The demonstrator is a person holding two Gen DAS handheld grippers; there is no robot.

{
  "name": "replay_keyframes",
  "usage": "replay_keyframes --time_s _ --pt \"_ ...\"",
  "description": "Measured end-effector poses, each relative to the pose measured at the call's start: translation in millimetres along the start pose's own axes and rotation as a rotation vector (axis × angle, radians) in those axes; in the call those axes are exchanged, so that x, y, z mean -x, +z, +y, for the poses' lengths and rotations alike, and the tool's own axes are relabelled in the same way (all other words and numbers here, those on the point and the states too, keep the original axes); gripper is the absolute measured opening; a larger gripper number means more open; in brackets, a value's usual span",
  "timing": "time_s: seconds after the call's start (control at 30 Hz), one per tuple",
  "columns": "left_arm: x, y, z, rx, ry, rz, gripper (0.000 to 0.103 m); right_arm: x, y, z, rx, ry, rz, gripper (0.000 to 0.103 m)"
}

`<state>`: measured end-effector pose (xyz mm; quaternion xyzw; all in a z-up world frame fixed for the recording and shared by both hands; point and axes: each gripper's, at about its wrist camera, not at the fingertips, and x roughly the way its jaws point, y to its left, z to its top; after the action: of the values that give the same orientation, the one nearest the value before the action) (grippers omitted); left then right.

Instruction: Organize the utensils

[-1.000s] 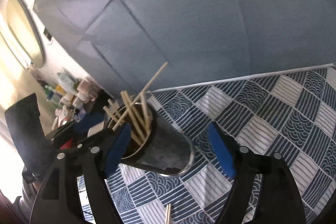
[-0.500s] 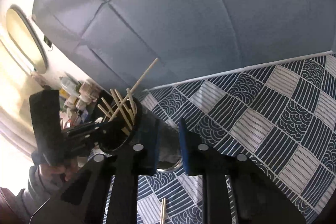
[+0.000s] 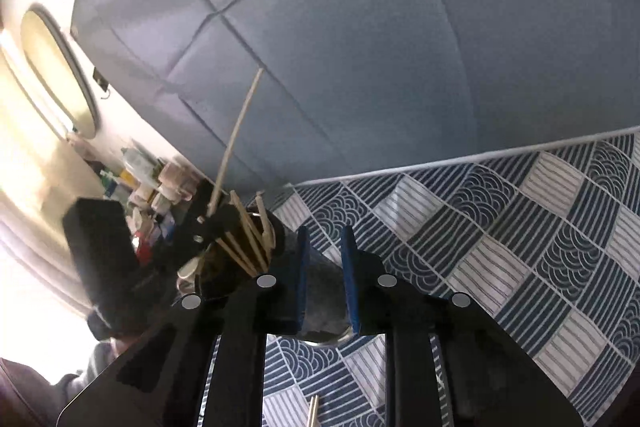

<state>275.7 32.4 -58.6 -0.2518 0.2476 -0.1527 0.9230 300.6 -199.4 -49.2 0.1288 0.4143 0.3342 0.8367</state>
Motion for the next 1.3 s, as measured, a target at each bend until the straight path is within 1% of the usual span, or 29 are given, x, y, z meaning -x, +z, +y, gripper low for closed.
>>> replay_keyframes --time_s 0.03,0.07,0.17,0.27,0.33,0.37,0.4,0.43,0.53,0.63,0.73,0.77,0.8,0.83,0.87,0.9,0.93,0.97,1.0,1.17,1.3 --pt "0 -2 -5 -0.036 0.015 -0.020 0.005 -1 0 1 0.003 0.004 0.000 0.016" --pt "-1 -5 -11 -0.076 0.022 -0.017 0.005 -3 -1 1 0.001 0.012 0.002 0.016" --pt "-4 -10 -25 -0.153 0.058 0.004 0.005 -7 -6 2 -0.001 0.019 0.015 0.017" --pt "2 -14 -28 -0.192 0.097 0.006 0.006 -10 -10 2 -0.010 0.031 0.030 0.017" --pt "5 -15 -30 -0.205 0.103 0.011 0.015 -11 -11 2 -0.010 0.031 0.033 0.017" --pt "6 -15 -31 -0.213 0.117 0.014 0.035 -10 -11 2 -0.008 0.034 0.032 0.017" --pt "7 -15 -31 -0.222 0.126 0.011 0.052 -10 -11 2 -0.009 0.037 0.031 0.017" --pt "9 -16 -32 -0.239 0.133 0.007 0.057 -9 -11 2 -0.011 0.040 0.029 0.017" --pt "8 -17 -35 -0.260 0.145 0.027 0.060 -8 -11 3 -0.007 0.042 0.030 0.017" --pt "15 -14 -34 -0.222 0.141 0.021 0.065 -7 -13 1 -0.006 0.036 0.034 0.018" --pt "27 -10 -34 -0.202 0.149 -0.001 0.070 -8 -14 -4 -0.024 0.026 0.042 0.018" --pt "30 -8 -34 -0.197 0.155 -0.005 0.076 -8 -15 -6 -0.028 0.020 0.045 0.019" --pt "36 -6 -33 -0.187 0.169 -0.010 0.081 -9 -16 -8 -0.033 0.011 0.049 0.022" --pt "39 -5 -33 -0.214 0.185 -0.004 0.083 -11 -17 -10 -0.038 -0.009 0.060 0.037" --pt "43 -3 -32 -0.208 0.186 -0.005 0.085 -13 -18 -12 -0.042 -0.032 0.064 0.053" --pt "46 -2 -30 -0.203 0.195 -0.005 0.091 -13 -19 -13 -0.043 -0.040 0.058 0.054" --pt "50 -1 -29 -0.201 0.211 -0.007 0.093 -14 -19 -15 -0.044 -0.040 0.050 0.054" --pt "54 1 -27 -0.200 0.217 -0.012 0.094 -16 -19 -17 -0.050 -0.042 0.051 0.058" --pt "57 3 -25 -0.198 0.223 -0.012 0.097 -19 -18 -19 -0.062 -0.053 0.057 0.060" --pt "63 16 -5 -0.173 0.275 0.019 0.097 -34 -10 -29 -0.106 -0.081 0.069 0.068" --pt "58 37 16 -0.125 0.289 0.049 0.097 -46 -5 -36 -0.122 -0.087 0.086 0.069"
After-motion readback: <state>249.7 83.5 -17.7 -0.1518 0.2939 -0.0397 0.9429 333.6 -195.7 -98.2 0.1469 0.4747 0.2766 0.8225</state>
